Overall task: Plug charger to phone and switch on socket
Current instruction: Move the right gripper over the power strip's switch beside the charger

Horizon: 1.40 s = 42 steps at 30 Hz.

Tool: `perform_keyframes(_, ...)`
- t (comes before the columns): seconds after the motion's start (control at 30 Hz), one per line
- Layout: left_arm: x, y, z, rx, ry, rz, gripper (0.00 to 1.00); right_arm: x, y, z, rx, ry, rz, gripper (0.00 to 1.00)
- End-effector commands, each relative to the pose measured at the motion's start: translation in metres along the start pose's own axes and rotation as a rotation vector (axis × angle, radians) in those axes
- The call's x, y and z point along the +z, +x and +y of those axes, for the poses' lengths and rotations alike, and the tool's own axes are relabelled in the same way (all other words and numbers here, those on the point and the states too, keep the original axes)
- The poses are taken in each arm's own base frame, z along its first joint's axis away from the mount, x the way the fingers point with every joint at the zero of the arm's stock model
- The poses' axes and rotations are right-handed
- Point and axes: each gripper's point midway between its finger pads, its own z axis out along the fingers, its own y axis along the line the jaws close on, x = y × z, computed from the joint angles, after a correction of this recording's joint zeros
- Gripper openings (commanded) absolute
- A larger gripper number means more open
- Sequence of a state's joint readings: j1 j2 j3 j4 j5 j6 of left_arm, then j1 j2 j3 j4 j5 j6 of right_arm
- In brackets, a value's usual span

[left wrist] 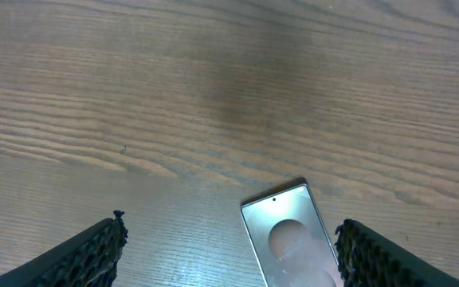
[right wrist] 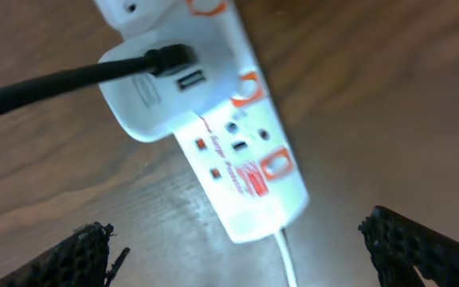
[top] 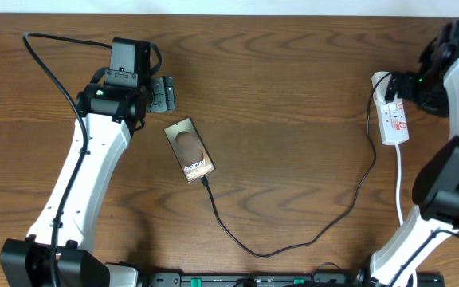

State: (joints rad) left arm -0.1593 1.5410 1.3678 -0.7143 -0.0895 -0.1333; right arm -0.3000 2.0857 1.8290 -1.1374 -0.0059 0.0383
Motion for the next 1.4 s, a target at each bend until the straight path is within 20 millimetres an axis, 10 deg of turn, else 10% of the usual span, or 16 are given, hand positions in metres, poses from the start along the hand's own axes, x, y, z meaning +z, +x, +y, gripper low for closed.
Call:
perform_keyframes(0.0, -0.003, -0.004, 0.003, 0.003, -0.019, -0.012, 0.86, 0.005, -0.003, 0.018, -0.171, -0.12, -0.011, 0.99)
perform_keyframes(0.47, -0.003, -0.004, 0.003, 0.003, -0.019, -0.012, 0.86, 0.004, -0.028, 0.04, -0.269, -0.277, -0.133, 0.99)
perform_keyframes(1.37, -0.003, -0.004, 0.003, 0.003, -0.019, -0.012, 0.87, 0.035, -0.012, 0.027, -0.217, -0.348, -0.117, 0.99)
